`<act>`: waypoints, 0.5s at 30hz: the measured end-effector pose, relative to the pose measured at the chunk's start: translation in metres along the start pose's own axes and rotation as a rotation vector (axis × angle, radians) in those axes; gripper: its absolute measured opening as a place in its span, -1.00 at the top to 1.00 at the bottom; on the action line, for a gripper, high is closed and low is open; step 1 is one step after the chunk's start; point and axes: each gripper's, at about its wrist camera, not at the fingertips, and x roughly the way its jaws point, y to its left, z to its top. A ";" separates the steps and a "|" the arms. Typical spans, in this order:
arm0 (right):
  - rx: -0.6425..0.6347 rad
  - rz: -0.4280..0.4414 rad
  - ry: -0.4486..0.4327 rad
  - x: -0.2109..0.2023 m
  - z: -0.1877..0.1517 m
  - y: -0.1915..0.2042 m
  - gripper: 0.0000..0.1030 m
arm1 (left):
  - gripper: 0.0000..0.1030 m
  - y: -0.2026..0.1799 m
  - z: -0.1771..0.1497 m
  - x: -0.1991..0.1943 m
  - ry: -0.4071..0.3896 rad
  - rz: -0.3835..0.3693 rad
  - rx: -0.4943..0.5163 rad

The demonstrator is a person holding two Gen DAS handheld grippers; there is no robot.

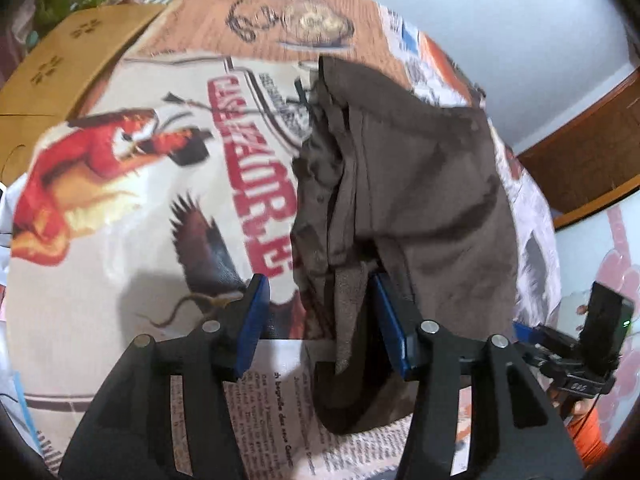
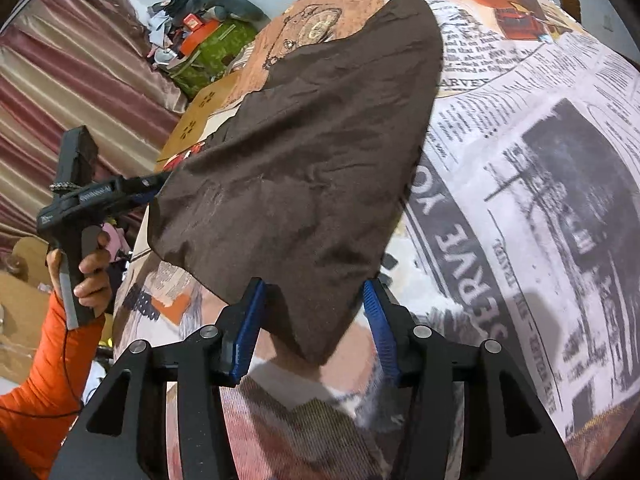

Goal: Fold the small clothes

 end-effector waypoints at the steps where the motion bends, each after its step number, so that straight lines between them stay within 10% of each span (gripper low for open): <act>1: -0.007 -0.002 0.004 0.000 0.000 0.000 0.08 | -0.02 -0.001 0.000 0.004 0.006 0.002 0.005; 4: -0.057 -0.037 0.012 0.001 -0.002 0.007 0.13 | -0.02 -0.006 0.002 0.011 -0.006 0.003 0.028; 9: -0.070 -0.032 0.018 0.001 -0.003 0.005 0.80 | -0.02 -0.014 0.012 0.020 -0.013 0.026 0.060; 15: -0.089 -0.045 0.002 -0.014 -0.009 -0.001 0.88 | -0.02 -0.009 0.014 0.016 -0.002 -0.022 0.035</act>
